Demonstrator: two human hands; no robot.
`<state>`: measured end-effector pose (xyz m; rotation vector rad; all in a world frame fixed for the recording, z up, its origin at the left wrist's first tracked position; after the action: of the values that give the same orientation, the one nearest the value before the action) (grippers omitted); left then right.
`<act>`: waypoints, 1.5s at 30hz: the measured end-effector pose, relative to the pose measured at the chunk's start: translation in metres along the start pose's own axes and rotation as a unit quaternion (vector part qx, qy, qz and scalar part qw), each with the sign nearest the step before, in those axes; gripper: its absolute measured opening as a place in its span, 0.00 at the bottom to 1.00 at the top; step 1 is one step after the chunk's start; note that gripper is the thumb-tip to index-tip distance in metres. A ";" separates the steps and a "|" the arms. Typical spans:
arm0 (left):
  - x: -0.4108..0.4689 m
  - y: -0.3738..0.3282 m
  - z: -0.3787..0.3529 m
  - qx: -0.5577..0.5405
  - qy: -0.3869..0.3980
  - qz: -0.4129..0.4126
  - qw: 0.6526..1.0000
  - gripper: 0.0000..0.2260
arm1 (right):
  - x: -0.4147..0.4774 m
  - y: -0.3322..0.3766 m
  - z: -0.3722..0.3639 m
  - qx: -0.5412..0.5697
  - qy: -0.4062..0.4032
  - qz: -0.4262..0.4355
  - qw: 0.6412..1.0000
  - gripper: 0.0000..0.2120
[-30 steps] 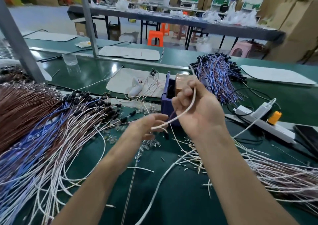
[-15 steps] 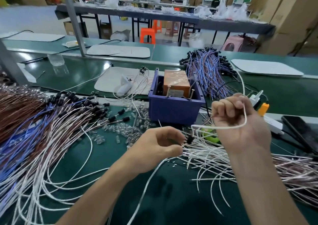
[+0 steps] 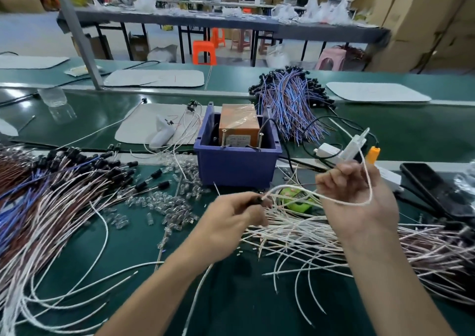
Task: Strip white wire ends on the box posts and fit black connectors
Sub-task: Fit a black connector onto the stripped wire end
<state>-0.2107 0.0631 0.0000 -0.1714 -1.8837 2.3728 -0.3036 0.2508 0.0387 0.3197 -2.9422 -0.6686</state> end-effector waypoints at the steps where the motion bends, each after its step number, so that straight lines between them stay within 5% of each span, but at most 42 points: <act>1: -0.001 0.003 0.007 0.014 -0.023 0.004 1.000 0.10 | 0.000 0.002 0.008 -0.027 -0.011 -0.004 1.000 0.08; 8: -0.018 0.018 0.035 0.247 -0.092 0.070 0.962 0.09 | -0.013 0.053 0.052 -0.134 -0.070 0.055 0.987 0.18; 11: -0.020 0.025 0.037 0.261 -0.130 0.068 0.954 0.09 | -0.029 0.087 0.076 -0.252 -0.161 0.134 0.945 0.02; 13: -0.022 0.026 0.037 0.266 -0.171 0.047 0.947 0.09 | -0.036 0.106 0.090 -0.330 -0.230 0.184 0.897 0.04; 15: -0.024 0.025 0.038 0.283 -0.203 0.023 0.937 0.10 | -0.042 0.115 0.095 -0.416 -0.278 0.217 0.838 0.11; 17: -0.027 0.023 0.038 0.304 -0.230 0.006 0.924 0.10 | -0.049 0.112 0.087 -0.563 -0.302 0.218 0.738 0.24; 20: -0.028 0.024 0.043 0.321 -0.269 0.005 0.908 0.09 | -0.044 0.074 0.046 -0.810 -0.194 0.210 0.513 0.24; 22: -0.028 0.026 0.045 0.323 -0.282 0.009 0.903 0.09 | -0.032 0.041 0.022 -0.866 -0.097 0.194 0.452 0.17; 27: -0.027 0.029 0.047 0.303 -0.275 0.015 0.912 0.11 | -0.022 -0.058 -0.025 -0.880 0.143 0.102 0.442 0.10; 30: -0.026 0.029 0.046 0.280 -0.254 -0.002 0.926 0.14 | -0.026 -0.101 -0.034 -0.835 0.265 0.065 0.478 0.14; 35: -0.027 0.032 0.044 0.255 -0.230 -0.018 0.939 0.12 | -0.023 -0.117 -0.011 -0.766 0.279 -0.021 0.578 0.16; 39: -0.026 0.027 0.041 0.267 -0.231 -0.035 0.935 0.07 | -0.018 -0.115 0.000 -0.732 0.287 -0.029 0.617 0.12; 45: -0.026 0.029 0.043 0.279 -0.230 -0.021 0.932 0.19 | -0.018 -0.111 0.000 -0.674 0.323 -0.027 0.664 0.06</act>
<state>-0.1917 0.0114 -0.0185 0.5058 -1.2218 2.9833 -0.2659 0.1566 -0.0108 0.3294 -1.1934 -1.9263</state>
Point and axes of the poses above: each hand's wrist, its own x-axis towards the middle knuckle, its own z-axis out of the back of the hand, y = z × x, the point moved 5 cm from there along x, towards the middle knuckle, and after that the axes turned 12 degrees about y, right-handed, at the moved point
